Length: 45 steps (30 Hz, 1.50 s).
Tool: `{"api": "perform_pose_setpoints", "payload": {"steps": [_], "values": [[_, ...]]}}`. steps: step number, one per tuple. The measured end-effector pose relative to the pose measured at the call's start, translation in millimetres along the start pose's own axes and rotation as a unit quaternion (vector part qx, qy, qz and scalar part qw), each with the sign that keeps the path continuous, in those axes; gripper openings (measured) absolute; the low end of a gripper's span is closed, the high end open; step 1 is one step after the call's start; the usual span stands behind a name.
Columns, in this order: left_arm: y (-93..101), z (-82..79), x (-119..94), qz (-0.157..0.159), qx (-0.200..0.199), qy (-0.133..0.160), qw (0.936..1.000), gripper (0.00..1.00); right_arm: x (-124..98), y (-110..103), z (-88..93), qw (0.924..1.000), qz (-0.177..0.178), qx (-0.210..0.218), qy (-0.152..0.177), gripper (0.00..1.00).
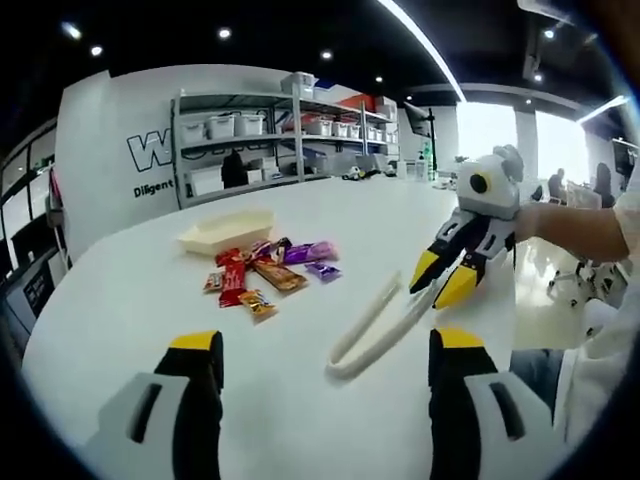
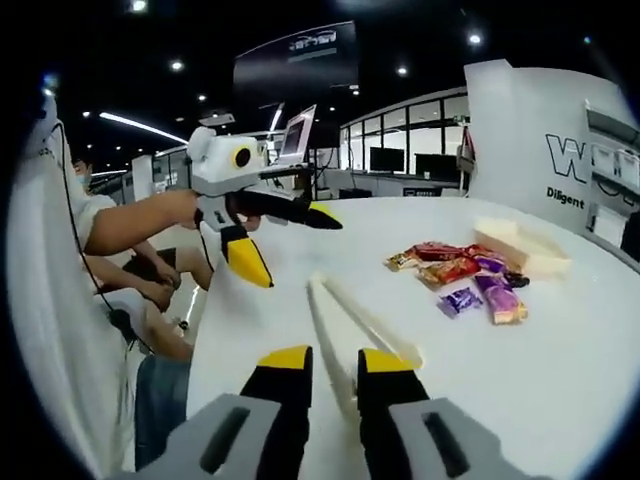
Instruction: Place the target food into the container with the food tongs after gripping and lifting it, then release it inside without dropping or visibly crushing the food.
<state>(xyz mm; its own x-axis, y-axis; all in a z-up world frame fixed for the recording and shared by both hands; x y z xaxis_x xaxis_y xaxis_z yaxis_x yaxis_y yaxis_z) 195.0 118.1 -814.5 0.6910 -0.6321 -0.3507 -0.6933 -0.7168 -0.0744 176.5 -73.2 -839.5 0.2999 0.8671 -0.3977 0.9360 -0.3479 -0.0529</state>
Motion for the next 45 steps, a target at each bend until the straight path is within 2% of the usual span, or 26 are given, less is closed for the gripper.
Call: {"api": "perform_pose_setpoints", "payload": {"steps": [10, 17, 22, 28, 31, 33, 39, 45], "values": [[0.5, -2.7, 0, 0.000, 0.002, 0.003, 1.0000, 0.83, 4, 1, 5.8, 0.9999, -0.008, -0.006, -0.013, 0.00], [3.0, -4.8, 1, 0.002, 0.009, 0.003, 1.0000, 0.83, 4, 2, 6.7, 0.9998, -0.012, -0.010, -0.011, 0.00], [2.8, -5.2, 1, 0.000, 0.009, 0.006, 0.9999, 0.82, 5, -1, 6.9, 0.9989, -0.037, -0.026, -0.008, 0.00], [3.7, -3.5, 2, 0.003, 0.006, 0.006, 1.0000, 0.82, 0, 0, 3.8, 0.9990, -0.045, -0.002, 0.006, 0.00], [4.2, -2.4, 2, 0.004, 0.006, 0.006, 1.0000, 0.82, -1, -1, 4.0, 0.9989, -0.046, -0.007, 0.008, 0.00], [4.6, -1.7, 2, 0.005, 0.006, 0.007, 0.9999, 0.81, -3, -1, 2.6, 0.9983, -0.053, 0.017, 0.015, 0.00], [6.4, 4.5, 6, 0.011, -0.002, 0.008, 0.9999, 0.81, -5, -1, 2.0, 0.9983, -0.053, 0.015, 0.021, 0.00], [9.7, 8.1, 12, 0.035, -0.009, 0.016, 0.9992, 0.80, -7, -2, -1.0, 0.9970, -0.059, 0.036, 0.034, 0.00]]}}
Point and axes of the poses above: the point that each gripper's makers call its tool centre point, and the gripper's own axes: x roughly forward along the fingers, y roughly to its right, z roughly out of its underside, the point moved 6 cm from there along -x, roughly backward along the fingers, and after that the axes turned 3 degrees about -z, right-handed, at the moved point
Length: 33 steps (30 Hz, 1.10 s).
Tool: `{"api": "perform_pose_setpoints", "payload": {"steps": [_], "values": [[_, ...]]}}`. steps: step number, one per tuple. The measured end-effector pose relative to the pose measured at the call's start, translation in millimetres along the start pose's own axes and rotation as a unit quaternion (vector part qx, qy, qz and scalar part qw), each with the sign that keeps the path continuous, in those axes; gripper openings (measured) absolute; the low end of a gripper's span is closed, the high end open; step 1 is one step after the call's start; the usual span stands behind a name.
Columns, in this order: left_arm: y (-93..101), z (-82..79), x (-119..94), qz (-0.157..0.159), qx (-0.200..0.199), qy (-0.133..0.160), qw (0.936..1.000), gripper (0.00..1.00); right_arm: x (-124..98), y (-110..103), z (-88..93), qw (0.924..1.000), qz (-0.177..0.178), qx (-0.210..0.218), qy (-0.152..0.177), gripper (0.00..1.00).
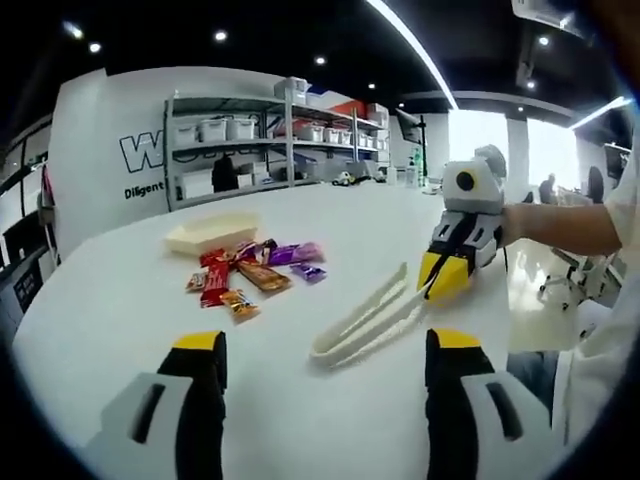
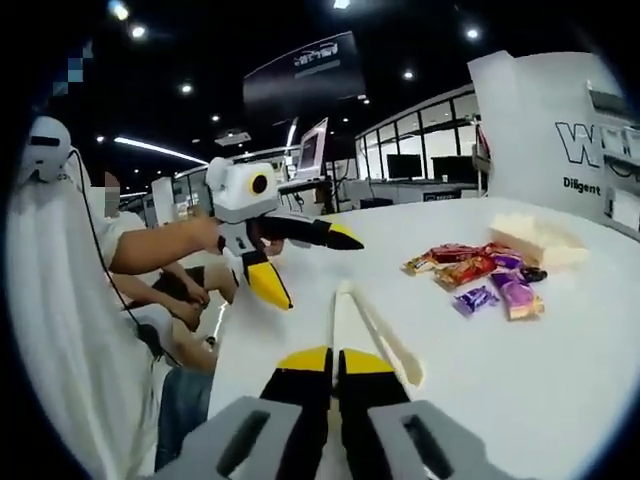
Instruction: Place the target food into the container with the food tongs after gripping and lifting it, then release it inside without dropping or visibly crushing the food.
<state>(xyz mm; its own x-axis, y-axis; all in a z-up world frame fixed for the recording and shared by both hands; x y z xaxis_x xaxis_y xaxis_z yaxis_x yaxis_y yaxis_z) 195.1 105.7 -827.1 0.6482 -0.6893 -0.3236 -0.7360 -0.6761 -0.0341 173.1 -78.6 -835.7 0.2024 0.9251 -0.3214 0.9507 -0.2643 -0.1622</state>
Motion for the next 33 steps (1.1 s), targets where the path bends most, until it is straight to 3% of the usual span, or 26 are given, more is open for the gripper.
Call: {"api": "perform_pose_setpoints", "payload": {"steps": [9, 16, 18, 21, 22, 25, 30, 33], "values": [[7.9, 6.5, 13, 0.038, -0.002, -0.011, 0.9992, 0.75, -5, 2, -4.5, 0.9990, -0.003, 0.033, 0.029, 0.00], [13.3, 3.5, 17, 0.077, -0.037, 0.011, 0.9963, 0.64, -5, -4, -7.3, 0.9987, -0.007, 0.031, 0.039, 0.00], [17.7, 0.8, 18, 0.102, -0.068, 0.024, 0.9921, 0.61, -4, -6, -8.3, 0.9986, -0.011, 0.029, 0.044, 0.00], [20.1, -3.6, 17, 0.127, -0.085, 0.039, 0.9874, 0.57, -4, -9, -11.5, 0.9982, -0.017, 0.029, 0.051, 0.00], [17.5, -4.2, 17, 0.118, -0.088, 0.043, 0.9882, 0.58, -4, -10, -12.9, 0.9979, -0.018, 0.031, 0.055, 0.00], [18.5, -9.7, 16, 0.138, -0.115, 0.063, 0.9818, 0.56, -5, -12, -17.6, 0.9969, -0.024, 0.029, 0.069, 0.00], [16.1, -9.5, 16, 0.140, -0.125, 0.063, 0.9802, 0.50, -8, -12, -23.8, 0.9934, -0.032, 0.045, 0.100, 0.00], [16.9, -12.6, 15, 0.142, -0.131, 0.073, 0.9784, 0.51, -7, -14, -25.5, 0.9931, -0.034, 0.043, 0.103, 0.00]]}}
Point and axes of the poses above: the point that each gripper's makers call its tool centre point, and the gripper's own axes: x roughly forward along the fingers, y roughly to its right, z roughly out of its underside, the point moved 6 cm from there along -x, roughly backward along the fingers, and after that the axes turned 3 degrees about -z, right-handed, at the moved point
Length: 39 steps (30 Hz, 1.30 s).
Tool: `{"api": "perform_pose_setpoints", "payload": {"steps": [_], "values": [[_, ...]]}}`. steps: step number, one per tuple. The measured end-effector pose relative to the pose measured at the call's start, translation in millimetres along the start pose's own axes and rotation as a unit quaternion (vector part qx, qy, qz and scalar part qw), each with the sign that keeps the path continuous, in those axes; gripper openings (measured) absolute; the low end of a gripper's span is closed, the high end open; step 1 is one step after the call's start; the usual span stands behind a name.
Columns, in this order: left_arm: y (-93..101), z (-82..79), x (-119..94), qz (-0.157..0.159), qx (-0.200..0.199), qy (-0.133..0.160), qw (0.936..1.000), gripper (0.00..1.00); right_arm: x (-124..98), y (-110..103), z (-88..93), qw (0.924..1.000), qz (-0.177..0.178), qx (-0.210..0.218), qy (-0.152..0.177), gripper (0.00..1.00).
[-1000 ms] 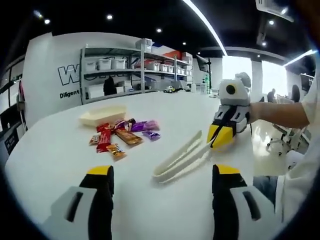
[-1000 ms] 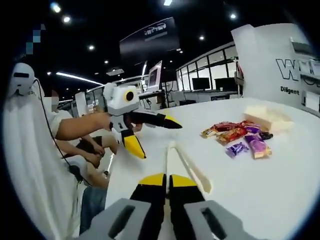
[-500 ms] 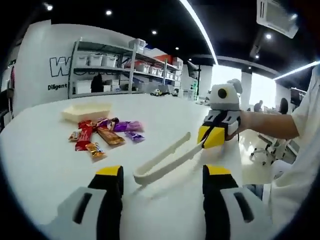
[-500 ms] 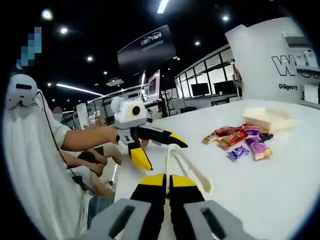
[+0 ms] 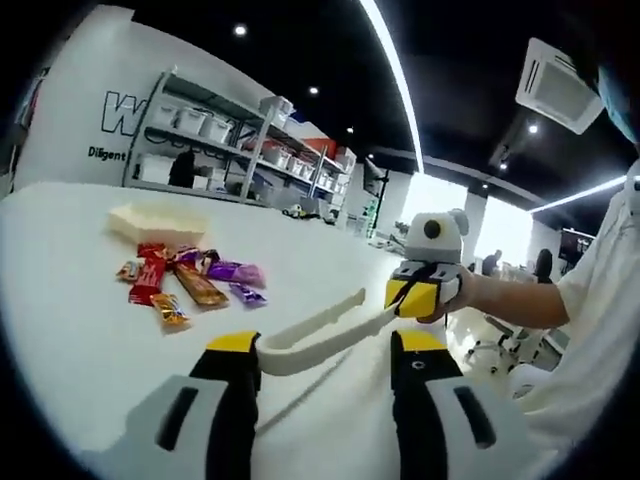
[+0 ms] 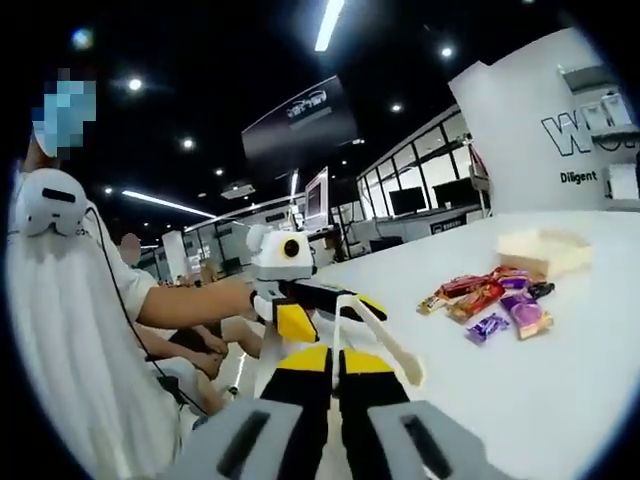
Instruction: Place the target food into the container with the food tongs after gripping and lifting it, then release it inside without dropping or visibly crushing the food.
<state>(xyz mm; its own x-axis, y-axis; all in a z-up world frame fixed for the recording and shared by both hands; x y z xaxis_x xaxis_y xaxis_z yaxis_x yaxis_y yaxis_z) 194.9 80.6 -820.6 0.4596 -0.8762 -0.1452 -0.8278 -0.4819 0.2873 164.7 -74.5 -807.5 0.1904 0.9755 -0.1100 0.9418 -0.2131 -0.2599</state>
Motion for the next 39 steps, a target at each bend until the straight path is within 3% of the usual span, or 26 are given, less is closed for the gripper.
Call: {"api": "perform_pose_setpoints", "payload": {"steps": [9, 15, 24, 28, 32, 39], "values": [[4.8, -11.0, -1, 0.012, -0.003, 0.034, 0.9993, 0.45, 1, -6, -6.4, 0.9993, -0.017, 0.016, 0.028, 0.00], [10.8, -25.4, -6, 0.032, -0.006, 0.069, 0.9971, 0.41, -3, -11, -16.3, 0.9961, -0.037, 0.037, 0.071, 0.00], [24.2, -39.3, -10, 0.063, -0.022, 0.102, 0.9925, 0.41, 1, -24, -32.4, 0.9929, -0.057, 0.019, 0.103, 0.00], [29.5, -40.0, -8, 0.067, -0.011, 0.091, 0.9936, 0.42, 4, -28, -35.2, 0.9927, -0.064, 0.013, 0.102, 0.00], [36.0, -44.2, -7, 0.081, -0.007, 0.098, 0.9919, 0.42, 6, -32, -38.6, 0.9918, -0.072, 0.007, 0.105, 0.00], [44.6, -47.0, -6, 0.098, 0.003, 0.095, 0.9907, 0.36, 5, -35, -40.4, 0.9901, -0.083, 0.010, 0.113, 0.00]]}}
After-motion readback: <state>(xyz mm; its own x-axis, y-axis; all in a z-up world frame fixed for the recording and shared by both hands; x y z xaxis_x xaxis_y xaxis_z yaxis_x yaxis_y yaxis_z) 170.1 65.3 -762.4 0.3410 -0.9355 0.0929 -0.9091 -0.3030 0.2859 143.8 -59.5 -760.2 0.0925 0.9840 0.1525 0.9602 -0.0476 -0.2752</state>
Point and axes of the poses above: the point that each gripper's makers call its tool centre point, and the gripper's own axes: x roughly forward along the fingers, y roughly to its right, z roughly out of its underside, the point moved 6 cm from there along -x, roughly backward along the fingers, and after that the axes turned 3 degrees about -z, right-handed, at the moved point
